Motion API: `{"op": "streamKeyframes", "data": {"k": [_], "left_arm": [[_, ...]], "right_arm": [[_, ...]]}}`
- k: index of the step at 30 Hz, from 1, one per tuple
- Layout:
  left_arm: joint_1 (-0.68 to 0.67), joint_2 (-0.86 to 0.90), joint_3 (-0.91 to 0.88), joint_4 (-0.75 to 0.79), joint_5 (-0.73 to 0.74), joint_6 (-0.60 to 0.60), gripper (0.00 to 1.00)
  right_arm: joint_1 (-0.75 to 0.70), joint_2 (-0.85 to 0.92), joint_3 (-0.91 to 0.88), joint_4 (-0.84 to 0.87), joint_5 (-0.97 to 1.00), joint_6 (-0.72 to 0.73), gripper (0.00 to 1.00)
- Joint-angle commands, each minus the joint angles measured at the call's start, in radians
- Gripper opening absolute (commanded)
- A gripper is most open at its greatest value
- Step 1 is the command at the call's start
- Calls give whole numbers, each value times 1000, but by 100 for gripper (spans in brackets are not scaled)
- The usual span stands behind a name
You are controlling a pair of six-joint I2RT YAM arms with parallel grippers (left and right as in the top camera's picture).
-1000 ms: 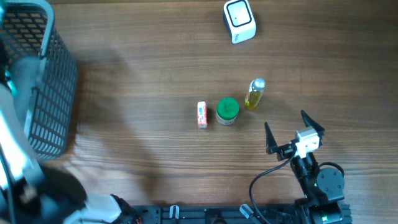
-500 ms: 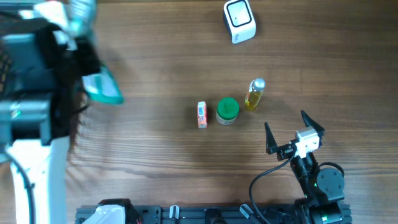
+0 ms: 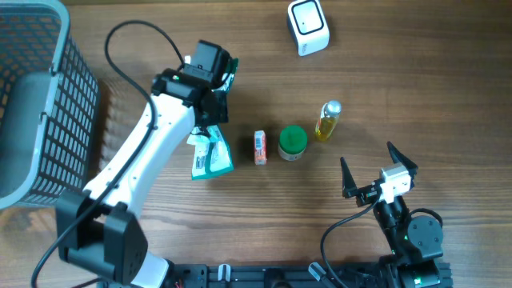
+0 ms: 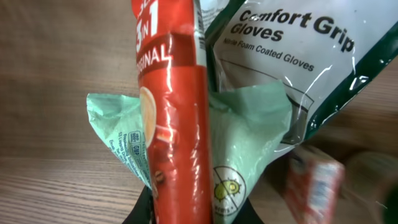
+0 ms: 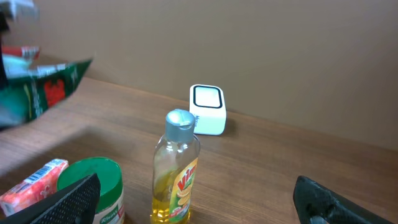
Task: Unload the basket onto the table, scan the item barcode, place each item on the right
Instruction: 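Carry the glove bag with Nescafe stick and lay it on the table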
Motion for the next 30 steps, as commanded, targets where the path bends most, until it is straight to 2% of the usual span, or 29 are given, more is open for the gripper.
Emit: {"op": "streamKeyframes", "data": {"k": [1, 5, 10, 16, 21, 25, 27, 29, 30], "left_arm": [[-2, 31, -74, 76, -85, -48, 4], [-4, 58, -163, 174, -147, -47, 4], [-5, 68, -245, 259, -146, -47, 4], [-9, 68, -283, 292, -146, -47, 10], [-12, 86, -284, 293, -146, -47, 9], [-32, 109, -284, 292, -142, -47, 34], [-35, 114, -284, 292, -142, -47, 54], [-35, 116, -284, 291, -127, -47, 64], [-35, 116, -284, 289, -119, -47, 66]], "right_arm": [[-1, -5, -1, 5, 2, 1, 100], [-1, -5, -1, 5, 2, 1, 100], [-1, -5, -1, 5, 2, 1, 100], [-1, -5, -1, 5, 2, 1, 100], [-1, -5, -1, 5, 2, 1, 100], [-1, -5, -1, 5, 2, 1, 100], [-1, -5, -1, 5, 2, 1, 100], [-1, -5, -1, 5, 2, 1, 100], [-1, -5, -1, 5, 2, 1, 100]]}}
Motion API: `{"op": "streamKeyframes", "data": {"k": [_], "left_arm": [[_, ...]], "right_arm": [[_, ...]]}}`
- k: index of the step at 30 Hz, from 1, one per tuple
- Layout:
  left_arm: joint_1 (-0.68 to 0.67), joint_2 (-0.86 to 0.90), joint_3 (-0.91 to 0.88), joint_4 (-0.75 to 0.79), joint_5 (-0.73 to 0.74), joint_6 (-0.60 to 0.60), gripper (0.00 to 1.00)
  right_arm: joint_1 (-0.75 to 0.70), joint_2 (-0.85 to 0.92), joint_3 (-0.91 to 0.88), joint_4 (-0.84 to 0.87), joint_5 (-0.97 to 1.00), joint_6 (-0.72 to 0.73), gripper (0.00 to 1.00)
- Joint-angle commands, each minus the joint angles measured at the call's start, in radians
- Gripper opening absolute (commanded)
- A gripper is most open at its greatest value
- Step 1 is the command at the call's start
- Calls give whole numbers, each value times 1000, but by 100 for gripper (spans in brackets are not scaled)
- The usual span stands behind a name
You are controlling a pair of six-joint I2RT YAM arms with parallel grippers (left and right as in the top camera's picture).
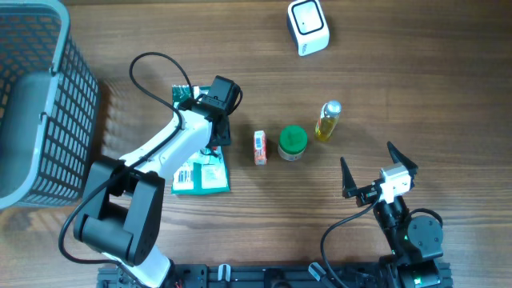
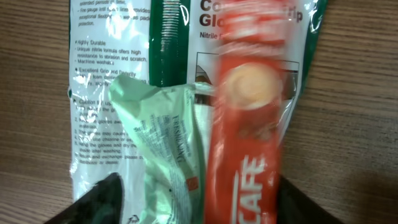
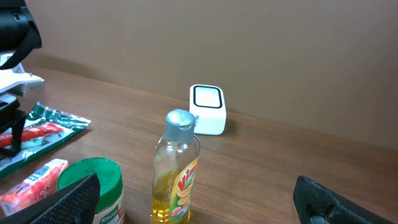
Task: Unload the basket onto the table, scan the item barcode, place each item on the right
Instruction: 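Carry the glove bag with Nescafe stick and lay it on the table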
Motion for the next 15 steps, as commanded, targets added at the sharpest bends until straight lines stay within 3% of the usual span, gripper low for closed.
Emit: {"op": "streamKeyframes", "data": {"k": [1, 5, 9, 11, 13, 15], "left_arm": [[-2, 8, -7, -3, 16, -4, 71], [-1, -24, 1, -4, 16, 26, 81], [-1, -127, 11, 0, 17, 26, 82], [-1, -190, 11, 1, 21, 26, 73], [-1, -216, 11, 15, 34, 27, 54], [-1, -213, 11, 48, 101, 123, 49]], "right_arm": [[-1, -5, -1, 5, 3, 1, 100], [-1, -5, -1, 5, 3, 1, 100], [-1, -5, -1, 5, 3, 1, 100], [-1, -5, -1, 5, 3, 1, 100], [-1, -5, -1, 5, 3, 2, 99], [-1, -5, -1, 5, 3, 1, 100]]}}
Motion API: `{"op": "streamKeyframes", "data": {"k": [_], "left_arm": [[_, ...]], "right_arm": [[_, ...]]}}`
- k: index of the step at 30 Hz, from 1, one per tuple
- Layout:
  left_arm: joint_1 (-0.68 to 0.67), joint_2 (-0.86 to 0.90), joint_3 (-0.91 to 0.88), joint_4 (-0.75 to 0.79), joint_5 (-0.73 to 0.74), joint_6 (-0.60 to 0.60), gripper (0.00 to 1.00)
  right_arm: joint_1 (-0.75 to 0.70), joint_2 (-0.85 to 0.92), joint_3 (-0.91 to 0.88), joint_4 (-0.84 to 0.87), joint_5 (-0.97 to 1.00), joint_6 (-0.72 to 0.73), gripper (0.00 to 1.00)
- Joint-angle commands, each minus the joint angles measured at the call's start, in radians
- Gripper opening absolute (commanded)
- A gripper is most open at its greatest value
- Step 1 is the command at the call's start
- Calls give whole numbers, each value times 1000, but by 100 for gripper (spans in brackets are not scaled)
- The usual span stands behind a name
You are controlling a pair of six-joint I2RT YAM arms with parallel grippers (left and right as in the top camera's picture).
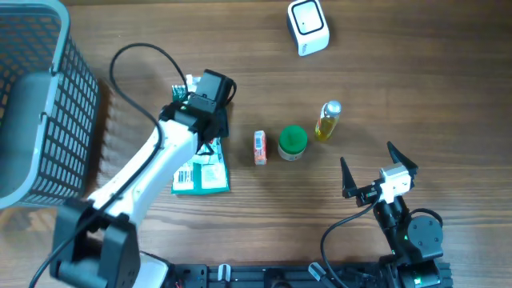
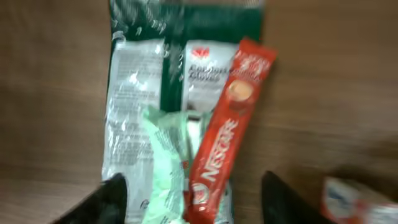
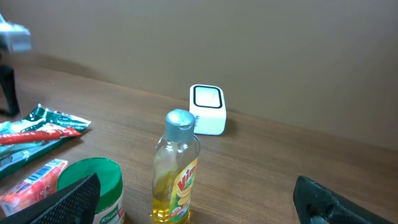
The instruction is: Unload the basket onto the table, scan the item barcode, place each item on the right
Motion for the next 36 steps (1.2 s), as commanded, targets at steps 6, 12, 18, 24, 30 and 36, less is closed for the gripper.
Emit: {"op": "streamKeyframes", "data": {"k": [6, 12, 18, 24, 30, 36], "left_arm": [[-4, 62, 10, 113, 101, 170, 51], [-19, 149, 10, 182, 67, 231, 48], [-33, 230, 10, 188, 7, 258, 48], [-37, 254, 10, 186, -27, 283, 30], [-37, 254, 9, 182, -27, 283, 17], [-37, 225, 10, 186, -51, 282, 4]], "right_arm": [[-1, -5, -1, 5, 2, 1, 100], [-1, -5, -1, 5, 2, 1, 100], [-1, -5, -1, 5, 2, 1, 100], [-1, -5, -1, 5, 2, 1, 100], [-1, -5, -1, 5, 2, 1, 100], [-1, -5, -1, 5, 2, 2, 100]]}}
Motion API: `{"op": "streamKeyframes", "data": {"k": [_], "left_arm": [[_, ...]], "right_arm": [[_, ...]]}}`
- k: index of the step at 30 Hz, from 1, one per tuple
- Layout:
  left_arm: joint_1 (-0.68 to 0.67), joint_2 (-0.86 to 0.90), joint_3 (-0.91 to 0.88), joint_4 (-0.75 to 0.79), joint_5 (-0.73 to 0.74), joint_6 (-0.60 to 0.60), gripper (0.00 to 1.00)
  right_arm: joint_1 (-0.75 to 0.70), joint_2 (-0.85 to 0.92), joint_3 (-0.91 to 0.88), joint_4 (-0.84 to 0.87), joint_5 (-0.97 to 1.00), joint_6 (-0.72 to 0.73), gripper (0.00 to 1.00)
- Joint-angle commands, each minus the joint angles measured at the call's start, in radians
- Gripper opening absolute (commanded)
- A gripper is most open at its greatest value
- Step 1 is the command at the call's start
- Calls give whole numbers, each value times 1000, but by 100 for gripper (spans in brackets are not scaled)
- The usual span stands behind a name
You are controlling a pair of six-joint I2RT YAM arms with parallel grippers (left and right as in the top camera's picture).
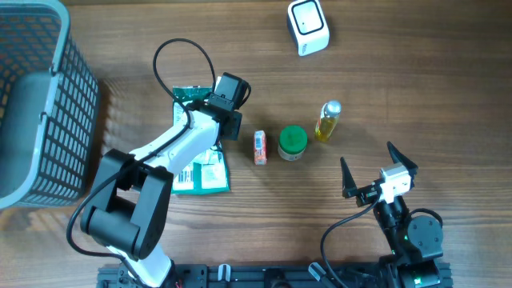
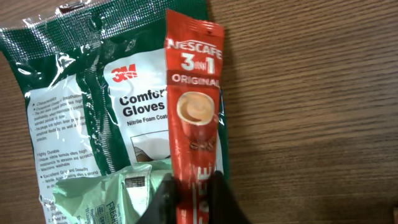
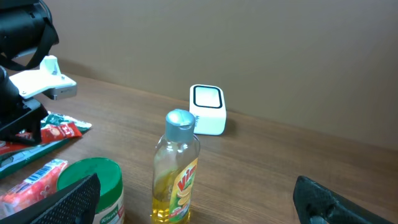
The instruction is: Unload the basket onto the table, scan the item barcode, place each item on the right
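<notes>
A red Nescafe sachet (image 2: 194, 124) lies on a green-and-clear gloves pack (image 2: 93, 112), next to a pale green pouch (image 2: 106, 199). My left gripper (image 2: 194, 194) is shut on the sachet's near end, low over the pile (image 1: 196, 160), with one dark finger on each side of the sachet. The white barcode scanner (image 1: 308, 26) stands at the far edge and also shows as the white scanner (image 3: 207, 109). My right gripper (image 3: 196, 205) hangs open and empty near the front right, facing the bottle.
A small red-orange box (image 1: 259, 148), a green-lidded jar (image 1: 293, 142) and a yellow liquid bottle (image 1: 327, 120) stand in a row at mid-table. A grey mesh basket (image 1: 40, 104) fills the far left.
My left gripper was open and higher above the pile. It is now low and shut on the red sachet's end. The right arm has not moved.
At first my left gripper held the red sachet in the air, with the pouch and gloves pack bunched against it. Then it stood open over the pile on the table, then open higher up. Now it grips the sachet alone.
</notes>
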Motion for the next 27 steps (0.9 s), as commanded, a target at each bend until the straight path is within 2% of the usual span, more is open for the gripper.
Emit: {"op": "streamKeyframes", "data": {"k": [1, 7, 10, 13, 16, 27], "left_arm": [[-6, -38, 9, 3, -48, 1, 4], [-5, -209, 10, -44, -114, -3, 4], [-5, -253, 10, -156, -247, -13, 4], [-5, -237, 10, -303, -401, -140, 4], [-11, -219, 9, -381, -391, -240, 4], [-147, -151, -98, -350, -387, -243, 4]], "right_arm": [[-1, -5, -1, 5, 2, 1, 100], [-1, -5, -1, 5, 2, 1, 99], [-1, -5, -1, 5, 2, 1, 100], [-1, -5, -1, 5, 2, 2, 100], [-1, -5, -1, 5, 2, 1, 100], [-1, -5, -1, 5, 2, 2, 100]]}}
